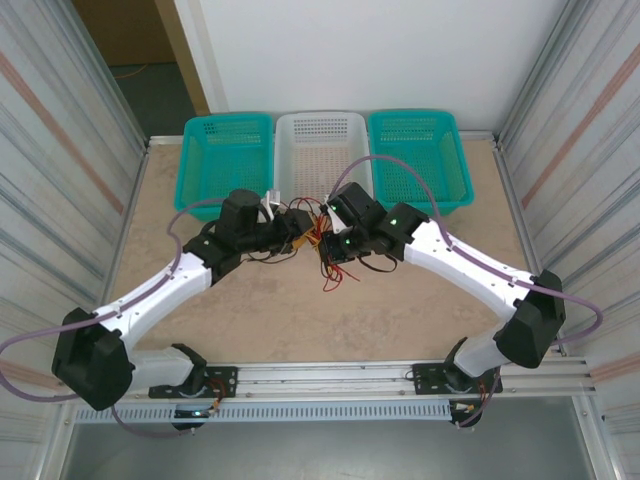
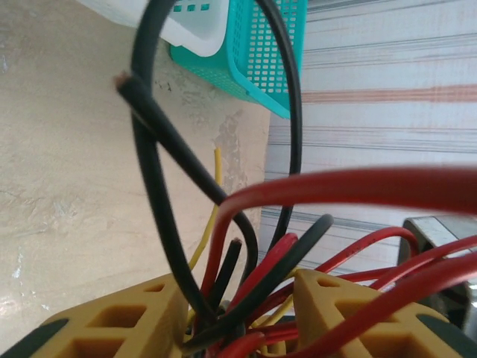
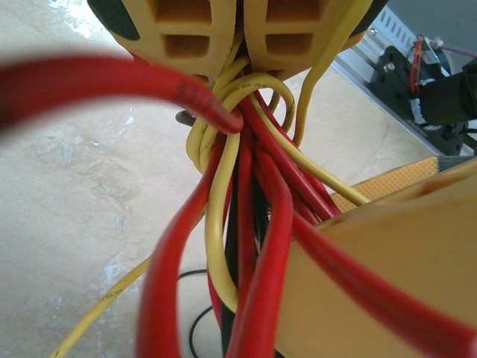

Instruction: Untangle the cables

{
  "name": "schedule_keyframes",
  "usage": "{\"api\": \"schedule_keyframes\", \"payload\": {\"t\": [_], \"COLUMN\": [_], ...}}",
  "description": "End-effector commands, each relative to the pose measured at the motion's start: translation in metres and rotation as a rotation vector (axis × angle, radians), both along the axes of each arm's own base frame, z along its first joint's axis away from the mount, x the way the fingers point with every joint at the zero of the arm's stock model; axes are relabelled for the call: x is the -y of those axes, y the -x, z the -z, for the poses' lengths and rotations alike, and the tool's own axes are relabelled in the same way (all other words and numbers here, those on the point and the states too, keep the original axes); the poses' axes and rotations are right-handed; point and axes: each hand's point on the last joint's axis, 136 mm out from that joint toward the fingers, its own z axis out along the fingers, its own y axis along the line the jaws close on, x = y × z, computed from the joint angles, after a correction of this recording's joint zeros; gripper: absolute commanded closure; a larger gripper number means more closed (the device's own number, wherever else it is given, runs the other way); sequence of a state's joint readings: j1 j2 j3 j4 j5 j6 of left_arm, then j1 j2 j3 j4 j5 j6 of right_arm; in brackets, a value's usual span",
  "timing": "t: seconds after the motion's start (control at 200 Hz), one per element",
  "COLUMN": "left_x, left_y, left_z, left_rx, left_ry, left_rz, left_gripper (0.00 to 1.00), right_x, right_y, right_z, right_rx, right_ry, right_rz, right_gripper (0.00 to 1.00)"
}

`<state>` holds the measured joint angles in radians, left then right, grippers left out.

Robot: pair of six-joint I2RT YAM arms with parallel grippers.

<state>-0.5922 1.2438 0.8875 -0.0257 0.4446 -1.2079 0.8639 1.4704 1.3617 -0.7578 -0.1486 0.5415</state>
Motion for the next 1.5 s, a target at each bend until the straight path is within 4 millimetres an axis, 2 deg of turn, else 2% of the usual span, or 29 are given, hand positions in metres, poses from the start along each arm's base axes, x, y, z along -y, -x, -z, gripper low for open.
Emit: {"api": "schedule_keyframes", "payload": {"t": [0.0, 0.21, 0.406, 0.476, 0.491, 0.561, 0.591, 0.616, 0.666, 0.681, 0.716, 0.782, 0.877, 0.987, 1.082, 1.147, 1.232, 1.328, 1.423, 1.493], "left_x": [0.002, 0.014, 0.023, 0.022, 0.022, 0.017, 0.014, 0.013, 0.008, 0.007, 0.004, 0.001, 0.003, 0.003, 0.005, 0.006, 0.007, 0.012, 0.016, 0.02], "left_y": [0.001, -0.001, -0.003, -0.005, -0.006, -0.01, -0.013, -0.014, -0.018, -0.019, -0.022, -0.025, -0.024, -0.021, -0.013, -0.005, 0.004, 0.01, 0.012, 0.014], "left_z": [0.013, 0.016, 0.009, 0.005, 0.004, 0.0, -0.002, -0.004, -0.009, -0.011, -0.014, -0.021, -0.039, -0.065, -0.087, -0.101, -0.114, -0.121, -0.118, -0.117], "left_rx": [-0.023, -0.018, 0.016, 0.036, 0.039, 0.053, 0.063, 0.071, 0.09, 0.097, 0.11, 0.139, 0.205, 0.309, 0.393, 0.46, 0.524, 0.551, 0.545, 0.539], "left_ry": [-0.017, 0.04, 0.109, 0.123, 0.127, 0.154, 0.173, 0.192, 0.226, 0.235, 0.252, 0.275, 0.312, 0.387, 0.442, 0.48, 0.519, 0.532, 0.53, 0.534], "left_rz": [0.016, 0.056, 0.088, 0.081, 0.078, 0.055, 0.042, 0.036, 0.027, 0.025, 0.019, 0.019, 0.048, 0.074, 0.116, 0.157, 0.197, 0.234, 0.247, 0.262], "left_gripper": [0.59, 0.69, 0.88, 1.0, 1.0, 1.0, 1.0, 1.0, 1.0, 1.0, 1.0, 1.0, 1.0, 1.0, 1.0, 1.0, 1.0, 1.0, 1.0, 1.0], "right_x": [-0.023, -0.026, -0.024, -0.019, -0.017, -0.004, 0.003, 0.01, 0.022, 0.025, 0.032, 0.047, 0.067, 0.087, 0.092, 0.082, 0.067, 0.064, 0.061, 0.062], "right_y": [-0.003, -0.003, -0.006, -0.009, -0.01, -0.017, -0.019, -0.021, -0.024, -0.024, -0.025, -0.025, -0.028, -0.032, -0.035, -0.032, -0.029, -0.033, -0.032, -0.034], "right_z": [-0.036, -0.045, -0.046, -0.046, -0.047, -0.047, -0.049, -0.052, -0.059, -0.063, -0.07, -0.087, -0.102, -0.103, -0.1, -0.103, -0.111, -0.118, -0.131, -0.133], "right_rx": [0.075, 0.081, 0.087, 0.092, 0.095, 0.102, 0.104, 0.11, 0.115, 0.119, 0.128, 0.149, 0.186, 0.242, 0.249, 0.198, 0.12, 0.086, 0.112, 0.117], "right_ry": [-0.109, -0.133, -0.127, -0.115, -0.11, -0.082, -0.079, -0.084, -0.107, -0.119, -0.152, -0.213, -0.26, -0.276, -0.325, -0.406, -0.562, -0.676, -0.747, -0.757], "right_rz": [-0.044, -0.049, -0.036, -0.016, -0.008, 0.039, 0.062, 0.08, 0.111, 0.12, 0.137, 0.184, 0.26, 0.378, 0.411, 0.338, 0.227, 0.209, 0.179, 0.193], "right_gripper": [1.0, 1.0, 1.0, 1.0, 1.0, 0.82, 0.69, 0.6, 0.5, 0.41, 0.32, 0.24, 0.18, 0.1, 0.1, 0.13, 0.26, 0.33, 0.35, 0.35]}}
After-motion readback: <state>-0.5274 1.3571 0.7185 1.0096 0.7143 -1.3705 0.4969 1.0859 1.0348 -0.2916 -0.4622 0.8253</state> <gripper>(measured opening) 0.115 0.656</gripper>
